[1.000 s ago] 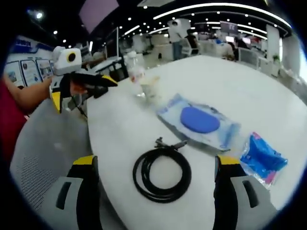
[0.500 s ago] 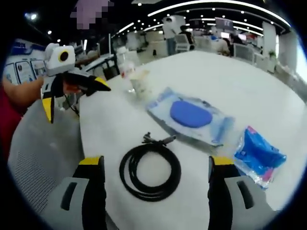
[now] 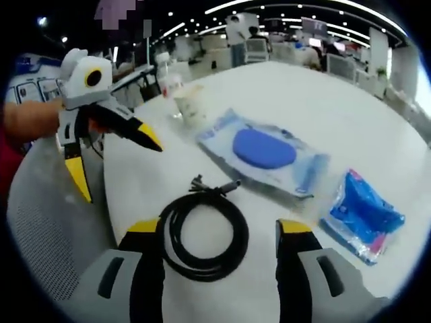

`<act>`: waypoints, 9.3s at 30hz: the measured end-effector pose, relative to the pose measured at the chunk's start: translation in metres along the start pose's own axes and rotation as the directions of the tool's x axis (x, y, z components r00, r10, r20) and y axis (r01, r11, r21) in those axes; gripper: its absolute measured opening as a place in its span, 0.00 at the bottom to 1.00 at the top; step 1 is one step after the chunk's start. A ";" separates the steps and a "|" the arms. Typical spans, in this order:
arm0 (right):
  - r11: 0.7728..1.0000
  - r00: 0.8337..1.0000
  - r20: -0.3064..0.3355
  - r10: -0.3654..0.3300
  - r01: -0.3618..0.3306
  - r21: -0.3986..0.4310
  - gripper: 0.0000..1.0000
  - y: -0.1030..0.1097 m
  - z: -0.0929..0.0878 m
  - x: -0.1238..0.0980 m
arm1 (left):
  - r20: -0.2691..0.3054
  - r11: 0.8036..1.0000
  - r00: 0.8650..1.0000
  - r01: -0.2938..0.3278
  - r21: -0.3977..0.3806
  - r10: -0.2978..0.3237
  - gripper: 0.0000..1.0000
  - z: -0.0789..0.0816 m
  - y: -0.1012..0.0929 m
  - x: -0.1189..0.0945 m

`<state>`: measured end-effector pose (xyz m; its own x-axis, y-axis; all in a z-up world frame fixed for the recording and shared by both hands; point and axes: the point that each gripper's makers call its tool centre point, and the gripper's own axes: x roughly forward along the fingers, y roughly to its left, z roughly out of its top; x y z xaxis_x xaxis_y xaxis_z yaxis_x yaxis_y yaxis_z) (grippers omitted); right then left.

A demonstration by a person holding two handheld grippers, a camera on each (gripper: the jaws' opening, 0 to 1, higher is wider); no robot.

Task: Arrange the tabletop items into an orderly group along one side of the table until the central work area is clear of visible clutter.

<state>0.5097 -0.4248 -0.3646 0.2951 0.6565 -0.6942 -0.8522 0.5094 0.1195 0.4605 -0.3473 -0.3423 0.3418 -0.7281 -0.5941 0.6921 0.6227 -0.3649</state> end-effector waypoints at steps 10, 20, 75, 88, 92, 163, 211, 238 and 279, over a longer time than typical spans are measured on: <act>1.000 1.000 -0.023 0.006 -0.006 0.014 0.56 -0.002 -0.008 0.006 | -0.072 0.998 0.997 -0.042 -0.045 0.038 0.54 -0.012 0.008 0.030; 1.000 0.999 -0.035 -0.007 0.007 -0.001 0.49 -0.004 -0.009 0.012 | -0.051 0.987 0.989 -0.140 -0.074 0.136 0.41 -0.010 0.018 0.042; 0.989 0.982 -0.146 -0.119 0.131 0.075 0.07 -0.023 -0.032 0.008 | -0.054 0.958 0.958 -0.279 0.067 0.283 0.08 -0.005 0.023 0.060; 0.974 0.989 -0.082 -0.121 0.134 0.181 0.07 -0.023 -0.028 -0.020 | -0.031 0.962 0.965 -0.259 0.083 0.262 0.05 0.014 0.015 0.059; 0.969 0.988 -0.067 -0.141 0.152 0.196 0.06 -0.029 -0.026 -0.034 | -0.025 0.964 0.968 -0.247 0.099 0.250 0.04 0.025 0.009 0.064; 0.927 0.968 -0.150 -0.201 0.238 0.289 0.08 -0.078 -0.075 -0.039 | -0.103 0.951 0.965 -0.215 0.222 0.242 0.04 0.052 0.010 0.137; 0.936 0.957 -0.011 -0.288 0.284 0.206 0.73 -0.074 -0.042 -0.046 | -0.048 0.984 0.989 -0.133 0.121 0.140 0.63 0.044 0.006 0.119; 0.927 0.921 0.138 -0.365 0.344 0.152 0.99 -0.037 0.014 -0.066 | 0.167 0.982 0.975 -0.165 0.090 0.148 0.99 0.064 -0.005 0.026; 0.913 0.870 0.279 -0.406 0.372 0.169 0.99 0.015 0.045 -0.094 | 0.381 0.918 0.837 -0.385 -0.099 0.392 0.98 0.042 0.008 -0.114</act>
<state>0.4886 -0.4535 -0.2656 0.7233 0.5198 -0.4546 -0.5952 0.8031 -0.0287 0.4536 -0.2714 -0.2476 0.7998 -0.4747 -0.3673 0.4408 0.8799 -0.1773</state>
